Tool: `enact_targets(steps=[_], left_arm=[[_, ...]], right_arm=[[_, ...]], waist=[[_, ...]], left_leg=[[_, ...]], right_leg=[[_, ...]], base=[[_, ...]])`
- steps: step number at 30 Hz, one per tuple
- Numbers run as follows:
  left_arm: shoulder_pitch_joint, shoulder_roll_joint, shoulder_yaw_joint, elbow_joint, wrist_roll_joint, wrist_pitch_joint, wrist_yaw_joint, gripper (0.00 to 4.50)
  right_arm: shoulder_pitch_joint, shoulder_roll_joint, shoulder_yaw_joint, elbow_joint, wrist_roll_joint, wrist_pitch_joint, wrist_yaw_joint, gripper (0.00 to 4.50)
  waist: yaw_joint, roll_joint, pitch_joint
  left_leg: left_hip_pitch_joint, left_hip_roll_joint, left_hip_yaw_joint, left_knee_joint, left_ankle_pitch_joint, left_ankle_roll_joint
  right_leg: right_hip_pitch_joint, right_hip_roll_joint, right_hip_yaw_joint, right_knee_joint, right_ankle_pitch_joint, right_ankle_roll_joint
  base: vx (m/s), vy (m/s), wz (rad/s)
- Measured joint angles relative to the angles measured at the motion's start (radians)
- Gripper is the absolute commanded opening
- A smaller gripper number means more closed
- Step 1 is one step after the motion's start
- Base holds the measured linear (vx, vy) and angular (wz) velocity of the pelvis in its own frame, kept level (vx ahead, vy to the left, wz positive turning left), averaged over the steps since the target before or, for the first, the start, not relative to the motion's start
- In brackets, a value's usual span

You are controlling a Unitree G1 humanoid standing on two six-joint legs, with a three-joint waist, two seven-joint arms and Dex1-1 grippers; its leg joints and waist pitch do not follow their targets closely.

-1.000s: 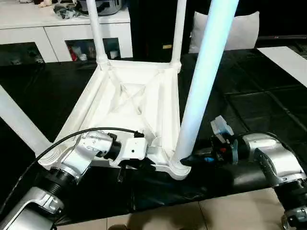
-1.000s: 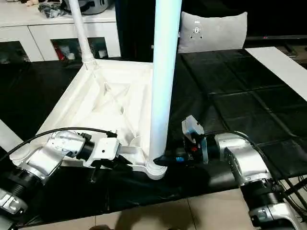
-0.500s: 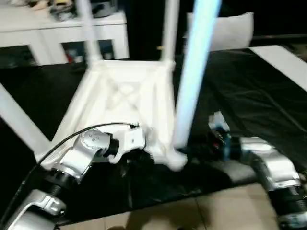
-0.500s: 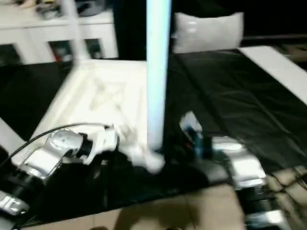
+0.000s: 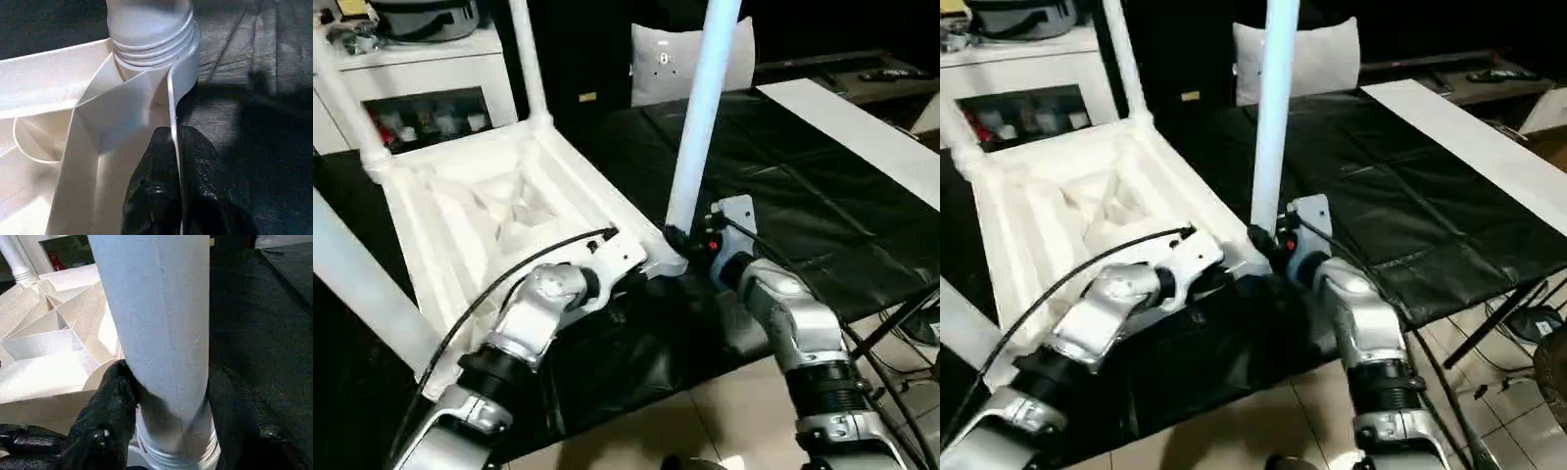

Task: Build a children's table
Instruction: Rotate leg to tighten

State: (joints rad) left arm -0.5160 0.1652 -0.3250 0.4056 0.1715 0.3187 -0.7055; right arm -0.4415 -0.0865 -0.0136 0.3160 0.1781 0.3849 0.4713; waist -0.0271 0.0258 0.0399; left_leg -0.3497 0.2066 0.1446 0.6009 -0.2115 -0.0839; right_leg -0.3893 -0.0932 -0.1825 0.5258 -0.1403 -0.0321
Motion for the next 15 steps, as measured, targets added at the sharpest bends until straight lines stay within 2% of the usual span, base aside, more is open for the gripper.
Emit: enact_targets(steps=[3, 4, 7, 8, 10, 15], left_arm=[[-0.001, 0.003, -0.023, -0.006, 0.0, -0.024, -0.023, 0.0], [-0.002, 0.009, -0.027, -0.006, -0.003, -0.039, -0.035, 0.0], [-0.002, 0.034, -0.039, -0.008, -0.016, -0.087, -0.08, 0.0], [-0.002, 0.053, -0.042, -0.007, -0.019, -0.108, -0.104, 0.0], [-0.001, 0.077, -0.045, -0.006, -0.028, -0.141, -0.145, 0.0], [0.003, 0.148, -0.054, 0.016, -0.061, -0.261, -0.272, 0.0]], right_arm=[[0.017, -0.038, -0.001, -0.004, 0.008, -0.018, 0.058, 2.75], [0.025, -0.055, 0.001, -0.008, 0.012, -0.025, 0.084, 2.99], [0.055, -0.108, 0.008, -0.031, 0.027, -0.05, 0.176, 3.06], [0.068, -0.145, 0.014, -0.041, 0.031, -0.068, 0.225, 3.23], [0.088, -0.198, 0.024, -0.051, 0.049, -0.087, 0.308, 3.44], [0.097, -0.313, 0.05, -0.079, 0.095, -0.079, 0.52, 3.88]], waist=[[0.016, 0.0, 0.0], [0.022, 0.0, 0.0], [0.048, 0.0, 0.0], [0.062, 0.0, 0.0], [0.079, 0.001, 0.0], [0.103, 0.002, 0.0]], left_leg=[[0.0, -0.003, 0.001, -0.001, -0.002, 0.002], [0.0, -0.004, 0.001, -0.001, -0.002, 0.003], [-0.001, -0.004, 0.002, -0.002, -0.005, 0.0], [-0.001, -0.004, 0.004, -0.002, -0.004, 0.002], [-0.001, -0.002, 0.006, -0.003, -0.003, 0.003], [-0.001, -0.001, 0.007, -0.003, -0.003, 0.003]], right_leg=[[-0.001, -0.001, 0.008, 0.004, 0.007, 0.001], [-0.002, -0.001, 0.009, 0.007, 0.007, 0.0], [-0.01, -0.001, 0.015, 0.023, 0.009, -0.001], [-0.014, 0.0, 0.016, 0.03, 0.006, -0.002], [-0.016, 0.001, 0.016, 0.036, 0.001, -0.005], [-0.018, 0.003, 0.016, 0.037, 0.0, -0.006]], base=[[0.0, 0.0, 0.0], [0.0, 0.0, 0.0], [0.0, 0.0, 0.0], [0.0, 0.0, 0.0], [0.0, 0.0, 0.0], [0.0, 0.0, 0.0]])
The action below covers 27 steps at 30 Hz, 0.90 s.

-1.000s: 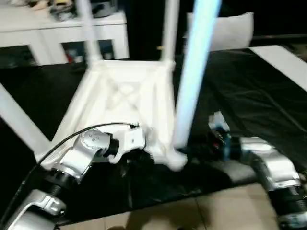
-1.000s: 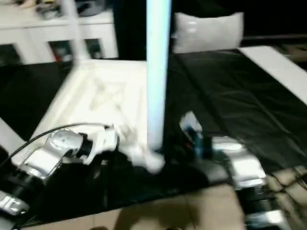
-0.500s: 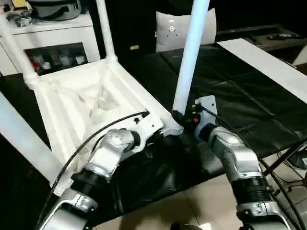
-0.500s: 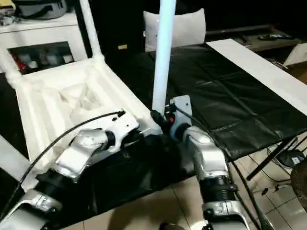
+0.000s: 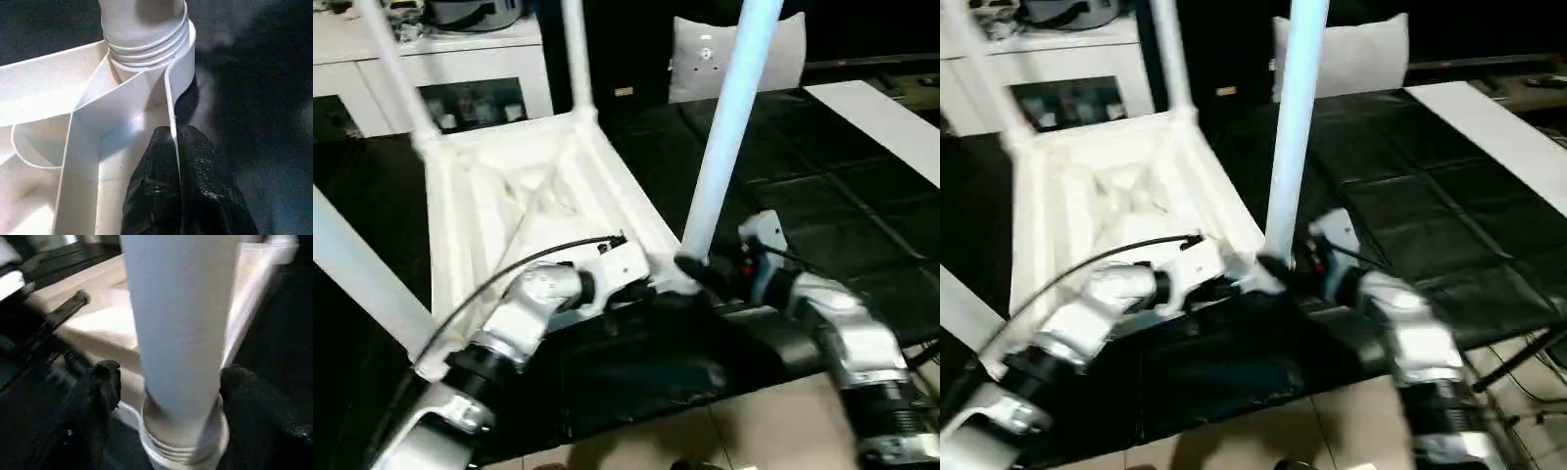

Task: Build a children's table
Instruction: Rotate leg to tighten

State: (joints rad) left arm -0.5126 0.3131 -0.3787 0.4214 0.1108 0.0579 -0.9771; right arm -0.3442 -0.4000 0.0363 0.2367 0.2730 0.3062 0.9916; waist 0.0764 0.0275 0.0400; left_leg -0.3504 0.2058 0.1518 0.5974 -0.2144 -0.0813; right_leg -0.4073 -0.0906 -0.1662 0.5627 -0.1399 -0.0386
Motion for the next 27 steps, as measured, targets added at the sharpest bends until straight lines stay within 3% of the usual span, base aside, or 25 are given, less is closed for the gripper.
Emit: enact_targets(steps=[7, 8, 14, 23, 27], left_arm=[[0.0, 0.084, -0.027, 0.017, -0.044, -0.117, -0.178, 0.0], [0.0, 0.093, -0.032, 0.019, -0.051, -0.132, -0.206, 0.0], [-0.007, 0.114, -0.055, 0.023, -0.071, -0.193, -0.307, 0.0], [-0.011, 0.117, -0.073, 0.023, -0.087, -0.217, -0.373, 0.0], [-0.011, 0.118, -0.073, 0.024, -0.091, -0.218, -0.376, 0.0]], right_arm=[[-0.005, -0.092, 0.052, 0.003, 0.018, -0.031, 0.23, 3.88], [-0.011, -0.098, 0.062, 0.006, 0.018, -0.035, 0.262, 3.61], [-0.031, -0.13, 0.14, 0.011, 0.016, -0.047, 0.39, 3.12], [-0.035, -0.129, 0.174, 0.016, 0.032, -0.016, 0.468, 2.26], [-0.035, -0.132, 0.175, 0.011, 0.038, -0.002, 0.469, 2.14]], waist=[[0.026, 0.0, 0.0], [0.03, 0.0, 0.0], [0.051, -0.002, 0.0], [0.065, -0.002, 0.0], [0.065, -0.002, 0.0]], left_leg=[[0.001, -0.001, 0.004, 0.002, 0.0, 0.0], [0.002, 0.0, 0.005, 0.002, 0.0, 0.0], [0.002, 0.0, 0.011, 0.003, 0.0, 0.0], [0.003, 0.001, 0.014, 0.005, 0.0, 0.0], [0.003, 0.001, 0.014, 0.005, -0.002, -0.004]], right_leg=[[0.001, 0.0, 0.008, 0.0, 0.001, 0.001], [0.001, -0.001, 0.01, 0.001, 0.001, 0.001], [0.001, -0.001, 0.012, 0.002, 0.0, 0.002], [0.0, -0.002, 0.013, 0.006, 0.0, 0.003], [0.0, -0.002, 0.014, 0.007, 0.0, 0.003]], base=[[0.0, 0.0, 0.0], [0.0, 0.0, 0.0], [0.0, 0.0, 0.0], [0.0, 0.0, 0.0], [0.0, 0.0, 0.0]])
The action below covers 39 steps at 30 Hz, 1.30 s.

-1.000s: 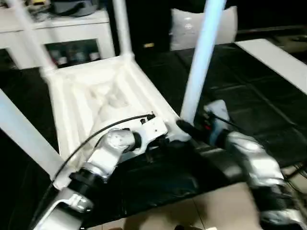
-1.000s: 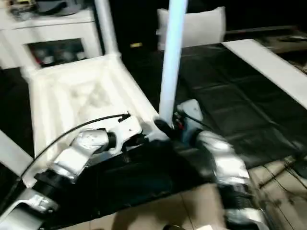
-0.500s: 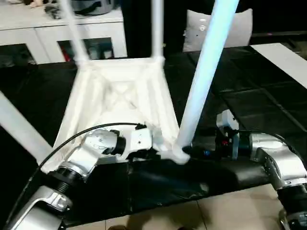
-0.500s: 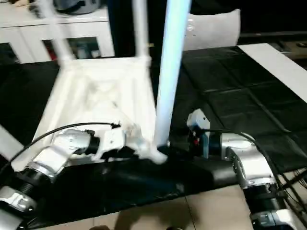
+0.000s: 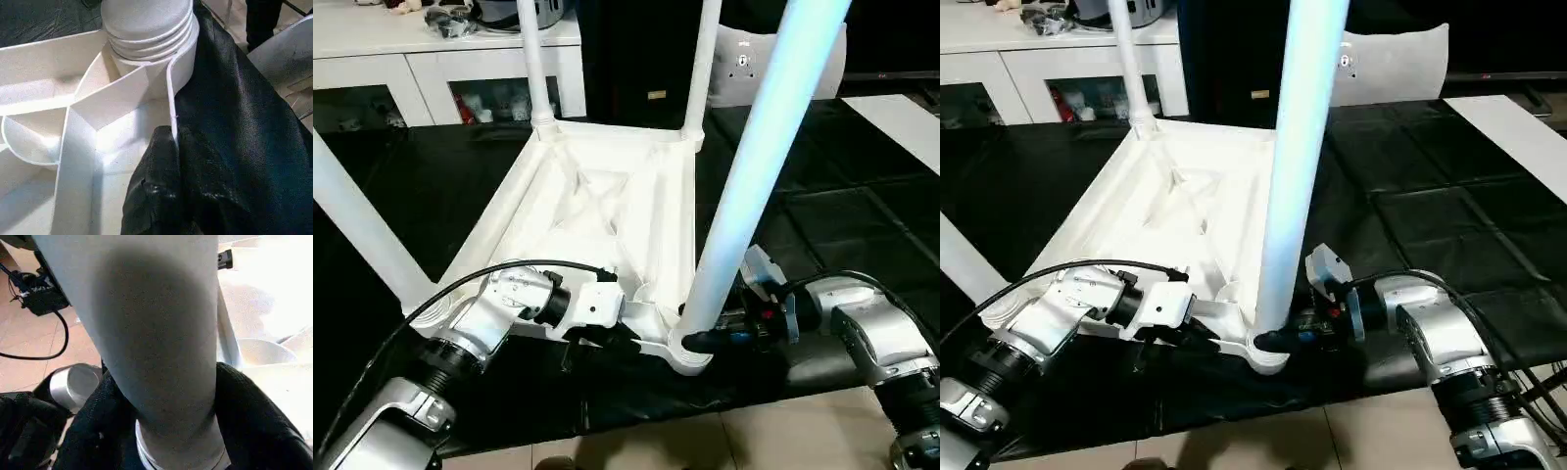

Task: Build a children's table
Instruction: Rotate leg to tighten

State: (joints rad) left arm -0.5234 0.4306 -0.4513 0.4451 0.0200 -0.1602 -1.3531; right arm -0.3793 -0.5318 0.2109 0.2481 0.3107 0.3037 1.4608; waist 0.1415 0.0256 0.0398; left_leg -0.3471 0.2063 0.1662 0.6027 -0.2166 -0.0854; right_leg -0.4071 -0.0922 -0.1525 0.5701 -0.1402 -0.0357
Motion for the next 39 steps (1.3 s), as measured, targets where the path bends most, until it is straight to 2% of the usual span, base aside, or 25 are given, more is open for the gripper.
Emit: enact_targets(steps=[4, 7, 10, 13, 15, 17, 18, 21, 22, 24, 28, 29, 33, 37, 38, 39], left_arm=[[0.002, 0.0, 0.006, -0.006, -0.016, 0.037, -0.004, 0.0], [0.016, -0.003, 0.03, -0.037, -0.013, 0.125, 0.043, 0.0], [0.033, -0.017, 0.077, -0.066, 0.014, 0.249, 0.15, 0.0], [0.045, -0.063, 0.098, -0.086, 0.028, 0.34, 0.252, 0.0], [0.048, -0.117, 0.119, -0.094, 0.048, 0.417, 0.349, 0.0], [0.044, -0.165, 0.136, -0.1, 0.067, 0.48, 0.442, 0.0], [0.043, -0.186, 0.14, -0.101, 0.075, 0.501, 0.475, 0.0], [0.038, -0.255, 0.147, -0.101, 0.116, 0.554, 0.59, 0.0], [0.038, -0.269, 0.147, -0.101, 0.124, 0.562, 0.611, 0.0], [0.035, -0.283, 0.143, -0.101, 0.134, 0.569, 0.631, 0.0], [0.033, -0.283, 0.117, -0.111, 0.135, 0.558, 0.628, 0.0], [0.034, -0.276, 0.109, -0.112, 0.134, 0.543, 0.618, 0.0], [0.034, -0.252, 0.092, -0.116, 0.133, 0.492, 0.59, 0.0], [0.037, -0.206, 0.089, -0.112, 0.12, 0.424, 0.525, 0.0], [0.038, -0.191, 0.087, -0.104, 0.112, 0.397, 0.505, 0.0], [0.038, -0.178, 0.084, -0.097, 0.107, 0.371, 0.487, 0.0]], right_arm=[[0.01, 0.002, -0.007, -0.021, 0.01, 0.026, -0.016, 2.1], [0.022, 0.05, -0.031, -0.042, 0.009, 0.07, -0.112, 2.1], [0.023, 0.14, -0.072, -0.04, -0.024, 0.1, -0.306, 2.09], [0.017, 0.212, -0.112, -0.027, -0.053, 0.13, -0.48, 2.08], [-0.014, 0.286, -0.15, 0.006, -0.081, 0.15, -0.633, 2.07], [-0.049, 0.355, -0.174, 0.044, -0.108, 0.153, -0.778, 2.07], [-0.058, 0.379, -0.185, 0.06, -0.112, 0.153, -0.829, 2.07], [-0.087, 0.447, -0.214, 0.114, -0.133, 0.118, -0.969, 2.07], [-0.089, 0.456, -0.217, 0.121, -0.14, 0.104, -0.994, 2.07], [-0.089, 0.463, -0.223, 0.128, -0.148, 0.081, -1.009, 2.76], [-0.057, 0.468, -0.245, 0.108, -0.134, 0.055, -0.997, 2.97], [-0.042, 0.451, -0.245, 0.095, -0.124, 0.045, -0.969, 3.18], [-0.001, 0.389, -0.244, 0.058, -0.085, 0.031, -0.859, 3.37], [0.048, 0.295, -0.244, -0.003, -0.026, 0.04, -0.697, 3.8], [0.059, 0.267, -0.242, -0.013, -0.02, 0.04, -0.65, 3.8], [0.067, 0.248, -0.239, -0.021, -0.013, 0.04, -0.619, 4.0]], waist=[[0.0, 0.0, 0.0], [-0.005, 0.0, 0.0], [-0.04, -0.001, 0.001], [-0.086, -0.002, 0.001], [-0.119, -0.002, 0.001], [-0.149, 0.0, 0.001], [-0.158, 0.001, 0.001], [-0.175, 0.001, 0.001], [-0.176, 0.001, 0.001], [-0.176, 0.001, 0.001], [-0.16, 0.003, 0.001], [-0.154, 0.003, 0.0], [-0.134, 0.004, 0.0], [-0.104, 0.012, -0.001], [-0.097, 0.012, 0.0], [-0.093, 0.012, 0.0]], left_leg=[[0.0, 0.0, 0.0, 0.0, -0.001, -0.002], [0.003, 0.0, 0.0, 0.0, 0.001, -0.004], [0.01, 0.0, 0.001, 0.0, 0.004, -0.009], [0.013, 0.0, 0.0, 0.001, 0.004, -0.01], [0.009, 0.003, -0.006, 0.001, 0.004, -0.01], [0.001, 0.011, -0.025, 0.001, 0.004, -0.01], [0.0, 0.016, -0.027, 0.001, 0.004, -0.01], [0.006, 0.014, -0.025, 0.0, 0.003, -0.009], [0.007, 0.012, -0.024, 0.0, 0.003, -0.009], [0.008, 0.008, -0.023, -0.003, 0.003, -0.009], [0.007, 0.007, -0.024, -0.007, 0.002, -0.008], [0.007, 0.006, -0.024, -0.008, 0.001, -0.008], [0.007, 0.003, -0.024, -0.008, -0.001, -0.007], [-0.003, 0.005, -0.024, -0.009, 0.001, -0.006], [-0.002, 0.005, -0.023, -0.009, 0.001, -0.006], [-0.002, 0.005, -0.023, -0.009, 0.001, -0.006]], right_leg=[[0.0, 0.0, 0.0, 0.001, 0.0, 0.0], [0.0, 0.0, 0.001, 0.004, 0.0, 0.0], [0.001, 0.0, 0.001, 0.006, 0.0, 0.0], [0.005, 0.0, -0.007, -0.002, 0.0, 0.0], [0.009, -0.001, -0.026, -0.018, 0.0, 0.001], [0.014, -0.001, -0.049, -0.038, 0.0, 0.001], [0.018, 0.0, -0.056, -0.046, 0.001, 0.001], [0.022, -0.001, -0.055, -0.046, 0.001, 0.001], [0.022, -0.002, -0.055, -0.046, 0.001, 0.001], [0.023, -0.002, -0.056, -0.046, 0.001, 0.001], [0.023, -0.003, -0.052, -0.044, 0.002, 0.0], [0.023, -0.003, -0.05, -0.041, 0.005, -0.001], [0.017, -0.004, -0.044, -0.03, 0.012, -0.006], [0.004, -0.002, -0.042, -0.024, 0.011, -0.008], [0.004, -0.002, -0.042, -0.023, 0.011, -0.008], [0.004, -0.002, -0.041, -0.023, 0.011, -0.008]], base=[[0.0, 0.0, 0.0], [0.0, 0.0, 0.0], [0.0, 0.0, 0.0], [0.0, 0.0, 0.0], [0.0, 0.0, 0.0], [0.0, 0.0, 0.0], [0.0, 0.0, 0.0], [0.0, 0.0, 0.0], [0.0, 0.0, 0.0], [0.0, 0.0, 0.0], [0.0, 0.0, 0.0], [0.0, 0.0, 0.0], [0.0, 0.0, 0.0], [0.0, 0.0, 0.0], [0.0, 0.0, 0.0], [0.0, 0.0, 0.0]])
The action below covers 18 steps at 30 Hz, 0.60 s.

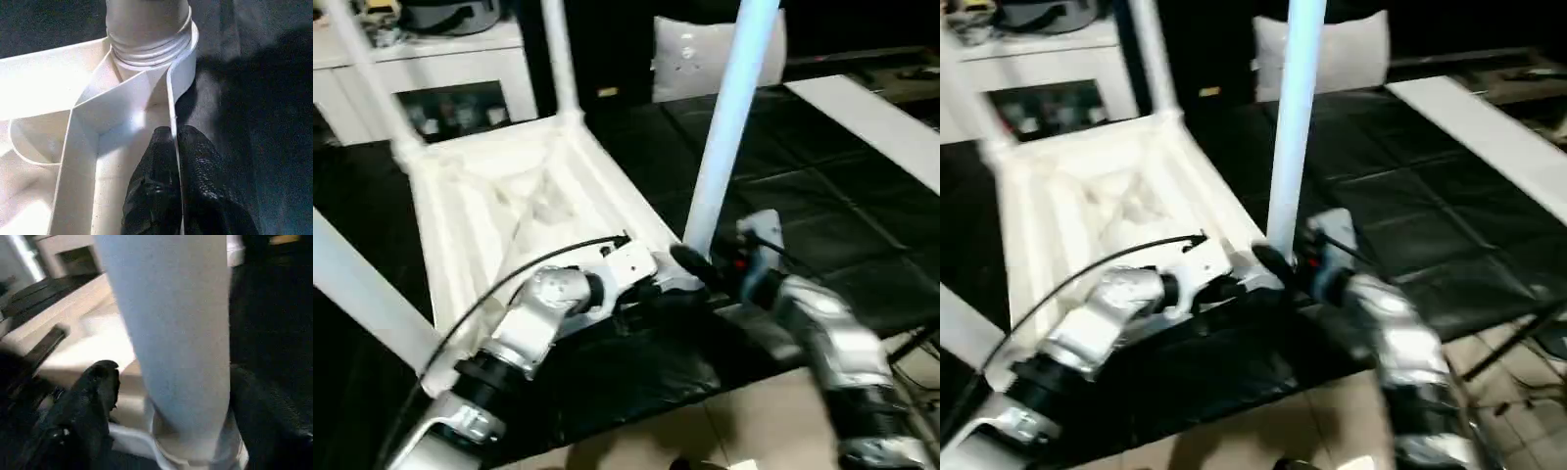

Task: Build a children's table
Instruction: Rotate leg to tighten

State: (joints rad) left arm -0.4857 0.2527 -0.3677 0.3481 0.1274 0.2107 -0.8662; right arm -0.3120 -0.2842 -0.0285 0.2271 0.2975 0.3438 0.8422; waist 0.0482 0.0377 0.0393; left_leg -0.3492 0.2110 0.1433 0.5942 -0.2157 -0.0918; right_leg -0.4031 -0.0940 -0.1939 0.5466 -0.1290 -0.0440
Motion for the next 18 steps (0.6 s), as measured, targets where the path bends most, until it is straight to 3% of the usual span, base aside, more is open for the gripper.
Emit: enact_targets(steps=[6, 10, 11, 18], left_arm=[[0.001, 0.068, -0.004, 0.043, -0.034, -0.127, -0.119, 0.0], [-0.008, 0.131, -0.034, 0.064, -0.05, -0.228, -0.244, 0.0], [-0.01, 0.141, -0.038, 0.067, -0.054, -0.245, -0.271, 0.0], [-0.023, 0.172, -0.083, 0.063, -0.079, -0.316, -0.416, 0.0]], right_arm=[[0.001, -0.098, 0.007, -0.007, 0.012, -0.029, 0.124, 4.28], [-0.005, -0.172, 0.05, -0.005, 0.014, -0.051, 0.269, 4.28], [-0.006, -0.185, 0.058, -0.005, 0.017, -0.047, 0.305, 4.02], [-0.015, -0.209, 0.16, -0.005, 0.026, -0.006, 0.46, 3.46]], waist=[[0.013, 0.0, 0.0], [0.028, -0.002, 0.0], [0.037, -0.002, 0.0], [0.075, -0.003, 0.0]], left_leg=[[0.002, -0.003, 0.004, 0.003, 0.0, -0.001], [0.002, -0.004, 0.005, 0.004, 0.0, 0.0], [0.002, -0.004, 0.006, 0.004, 0.0, 0.0], [0.001, -0.003, 0.008, 0.004, 0.0, 0.001]], right_leg=[[0.0, 0.001, 0.014, 0.0, 0.001, 0.001], [0.001, 0.001, 0.018, 0.0, 0.001, 0.002], [0.001, 0.001, 0.019, 0.0, 0.002, 0.002], [0.0, 0.001, 0.021, 0.003, 0.0, 0.004]], base=[[0.0, 0.0, 0.0], [0.0, 0.0, 0.0], [0.0, 0.0, 0.0], [0.0, 0.0, 0.0]])
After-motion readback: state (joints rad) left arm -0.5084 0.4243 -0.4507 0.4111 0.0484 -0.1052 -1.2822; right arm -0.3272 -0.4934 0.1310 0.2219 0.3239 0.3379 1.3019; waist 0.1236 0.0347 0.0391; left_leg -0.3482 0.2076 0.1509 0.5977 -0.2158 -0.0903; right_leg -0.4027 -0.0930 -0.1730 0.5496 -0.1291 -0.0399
